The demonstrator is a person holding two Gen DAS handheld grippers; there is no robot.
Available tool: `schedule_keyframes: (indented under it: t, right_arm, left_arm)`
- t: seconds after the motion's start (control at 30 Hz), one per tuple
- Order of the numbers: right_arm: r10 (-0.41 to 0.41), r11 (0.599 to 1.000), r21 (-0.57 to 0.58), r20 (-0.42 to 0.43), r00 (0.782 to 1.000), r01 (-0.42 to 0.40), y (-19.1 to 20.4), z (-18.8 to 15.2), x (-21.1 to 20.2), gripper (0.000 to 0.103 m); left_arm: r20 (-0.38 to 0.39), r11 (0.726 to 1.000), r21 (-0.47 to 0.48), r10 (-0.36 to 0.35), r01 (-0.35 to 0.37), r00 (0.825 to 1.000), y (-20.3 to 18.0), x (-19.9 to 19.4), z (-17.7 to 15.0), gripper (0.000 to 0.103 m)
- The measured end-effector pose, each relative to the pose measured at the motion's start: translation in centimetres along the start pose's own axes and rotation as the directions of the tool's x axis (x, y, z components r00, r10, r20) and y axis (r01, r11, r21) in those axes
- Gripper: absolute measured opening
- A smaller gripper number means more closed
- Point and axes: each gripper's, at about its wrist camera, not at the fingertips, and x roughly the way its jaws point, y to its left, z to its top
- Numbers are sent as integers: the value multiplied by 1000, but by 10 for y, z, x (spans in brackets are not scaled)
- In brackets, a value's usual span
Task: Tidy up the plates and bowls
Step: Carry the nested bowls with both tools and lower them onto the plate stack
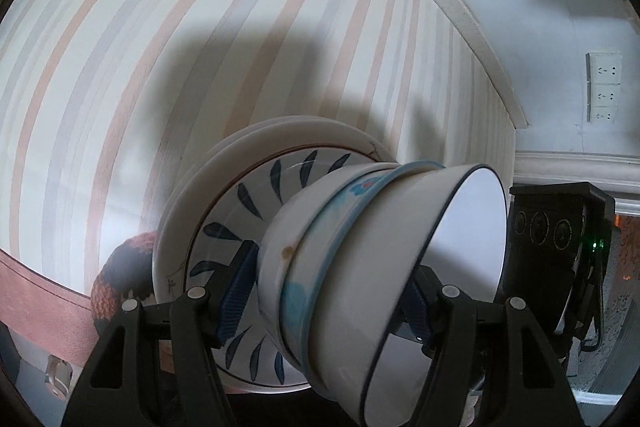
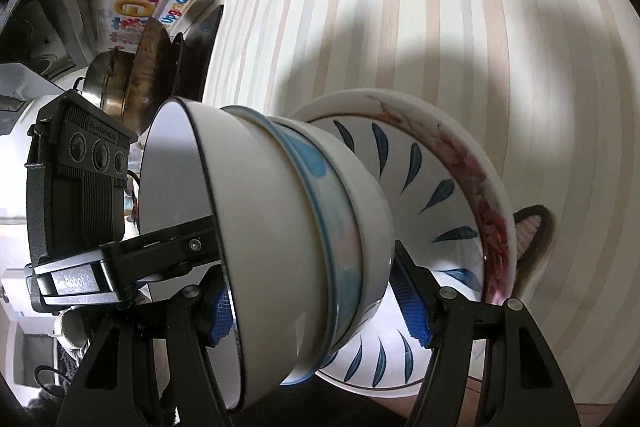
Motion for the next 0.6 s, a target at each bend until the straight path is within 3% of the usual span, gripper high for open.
schedule_keyframes:
  t: [0.23,0.6]
  right_arm:
    - [-23,1000,15,-9,1000,23,14,20,24,69]
    - [-39,999,22,-13,999,39,13,19,25,69]
  left_arm:
    - [-15,1000,-1,-12,12,1000,0,5,1,64]
    - [-24,1000,11,-12,13,1000,0,8,2,64]
